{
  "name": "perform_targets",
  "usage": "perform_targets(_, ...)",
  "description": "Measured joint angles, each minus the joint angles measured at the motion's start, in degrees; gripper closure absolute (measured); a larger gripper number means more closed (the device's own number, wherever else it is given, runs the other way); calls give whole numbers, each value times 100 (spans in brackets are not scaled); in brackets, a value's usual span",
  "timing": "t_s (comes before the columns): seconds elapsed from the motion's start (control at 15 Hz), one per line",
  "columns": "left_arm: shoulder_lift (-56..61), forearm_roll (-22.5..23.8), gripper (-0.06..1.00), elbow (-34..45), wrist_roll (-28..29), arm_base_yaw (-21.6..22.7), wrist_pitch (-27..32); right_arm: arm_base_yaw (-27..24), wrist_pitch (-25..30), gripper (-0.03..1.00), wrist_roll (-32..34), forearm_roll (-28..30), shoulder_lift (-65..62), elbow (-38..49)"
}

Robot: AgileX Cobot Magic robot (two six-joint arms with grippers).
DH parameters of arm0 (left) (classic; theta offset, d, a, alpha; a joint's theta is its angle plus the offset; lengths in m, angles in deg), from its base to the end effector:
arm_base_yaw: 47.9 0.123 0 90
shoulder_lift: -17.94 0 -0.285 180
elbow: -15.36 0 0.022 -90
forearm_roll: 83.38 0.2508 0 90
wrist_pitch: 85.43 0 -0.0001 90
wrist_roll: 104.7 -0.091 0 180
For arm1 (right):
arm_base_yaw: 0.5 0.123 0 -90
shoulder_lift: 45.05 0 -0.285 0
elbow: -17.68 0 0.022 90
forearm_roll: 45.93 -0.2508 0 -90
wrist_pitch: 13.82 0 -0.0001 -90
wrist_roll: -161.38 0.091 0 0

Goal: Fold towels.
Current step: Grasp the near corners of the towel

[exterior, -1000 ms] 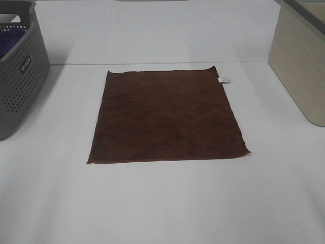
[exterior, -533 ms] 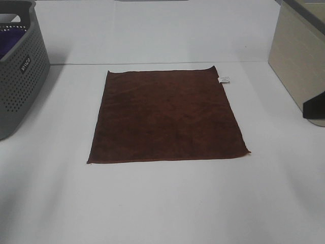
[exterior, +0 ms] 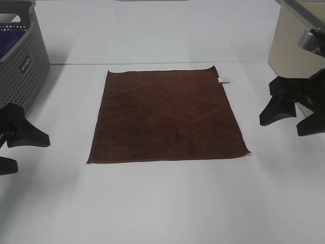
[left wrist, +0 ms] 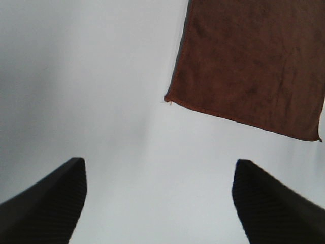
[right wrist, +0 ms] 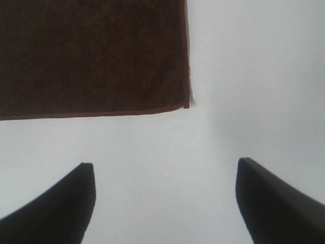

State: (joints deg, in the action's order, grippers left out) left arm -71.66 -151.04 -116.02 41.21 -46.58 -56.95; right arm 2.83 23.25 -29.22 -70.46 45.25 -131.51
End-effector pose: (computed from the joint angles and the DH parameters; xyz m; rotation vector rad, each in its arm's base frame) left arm 0.2233 -0.0351 0.1650 -0.5738 2.5870 -0.7759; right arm 0.2621 0.0381 0.2170 0.0695 2.7185 0.4087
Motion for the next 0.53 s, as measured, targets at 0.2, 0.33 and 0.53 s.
perform_targets(0.2, -670, -1306, 19, -57, -1432, 0, 63, -6, 149, 24, -699, -573, 882, -332)
perform_targets(0.33, -1157, -1667, 19, -384, -1788, 0, 447, -246, 401, 24, -1232, -1094, 1467, -636)
perform_targets(0.53, -1925, -1730, 19, -1003, -1845, 0, 963, -894, 957, 24, -2223, -1902, 2189, -1031)
